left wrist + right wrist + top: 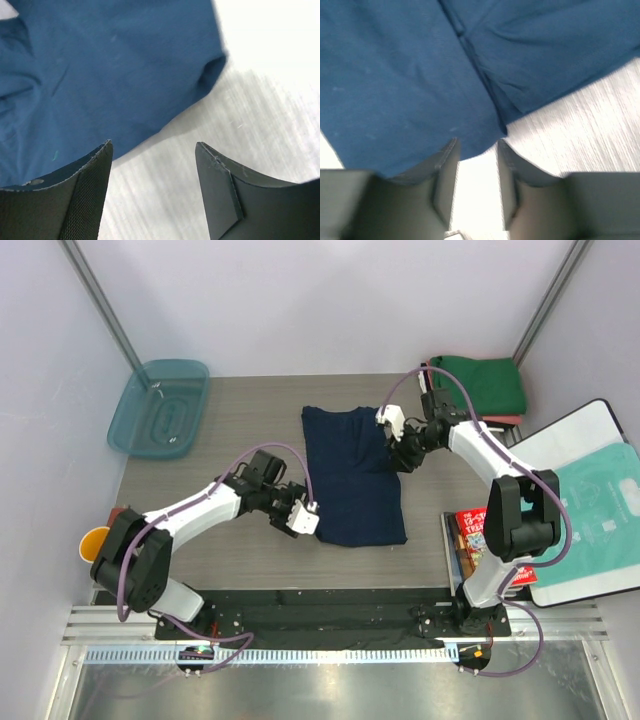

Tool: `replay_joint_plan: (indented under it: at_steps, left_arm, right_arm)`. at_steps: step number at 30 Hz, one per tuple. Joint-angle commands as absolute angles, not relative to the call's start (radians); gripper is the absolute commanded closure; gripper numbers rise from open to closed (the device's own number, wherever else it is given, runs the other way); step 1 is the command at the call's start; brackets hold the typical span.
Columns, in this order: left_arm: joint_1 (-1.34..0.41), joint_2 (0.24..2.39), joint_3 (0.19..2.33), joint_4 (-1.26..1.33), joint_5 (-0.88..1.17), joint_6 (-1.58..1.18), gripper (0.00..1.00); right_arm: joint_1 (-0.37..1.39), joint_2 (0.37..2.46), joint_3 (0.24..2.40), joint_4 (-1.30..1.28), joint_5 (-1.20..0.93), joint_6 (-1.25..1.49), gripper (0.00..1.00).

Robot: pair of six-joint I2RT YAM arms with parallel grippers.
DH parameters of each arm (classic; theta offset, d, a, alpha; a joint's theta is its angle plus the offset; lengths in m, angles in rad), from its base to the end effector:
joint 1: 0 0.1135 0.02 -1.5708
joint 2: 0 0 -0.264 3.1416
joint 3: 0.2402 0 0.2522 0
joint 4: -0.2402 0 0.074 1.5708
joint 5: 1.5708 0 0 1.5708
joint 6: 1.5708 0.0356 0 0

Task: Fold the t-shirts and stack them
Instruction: Fold the tshirt

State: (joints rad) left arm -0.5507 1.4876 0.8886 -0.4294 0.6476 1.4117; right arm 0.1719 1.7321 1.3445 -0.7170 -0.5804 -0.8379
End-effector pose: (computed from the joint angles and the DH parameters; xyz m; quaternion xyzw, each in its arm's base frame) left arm 0.2334 -0.1685 0.2003 0.8066 0.4370 -0.1726 0.3587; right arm 0.3499 0.0806 0.2443 -0.5088 0.7840 0.1908 0.3002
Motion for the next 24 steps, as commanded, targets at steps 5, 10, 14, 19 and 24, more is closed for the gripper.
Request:
replay_joint_plan:
  at_steps: [5, 10, 14, 19, 24]
  left_arm:
    - [-0.643, 1.434, 0.857, -0.327, 0.664, 1.189, 0.7]
    - [-0.667, 1.399, 0.842, -0.353, 0.67, 1.144, 1.0]
    - [-0.675, 1.388, 0.865, -0.468, 0.683, 1.189, 1.0]
    - [-0.676, 1.42, 0.922, -0.637, 0.667, 1.255, 1.0]
    - [-0.696, 1.486, 0.916, -0.614, 0.605, 1.298, 1.0]
  right_arm:
    - [0.224, 1.845, 1.355, -0.75, -0.712, -0.81, 0.99]
    - [0.265, 1.907, 1.345, -0.671, -0.724, -0.787, 0.99]
    - [0.282, 1.945, 1.353, -0.618, -0.729, -0.752, 0.99]
    - [0.304, 1.989, 1.374, -0.595, -0.707, -0.732, 0.99]
    - [0.308, 2.005, 1.397, -0.589, -0.684, -0.715, 0.99]
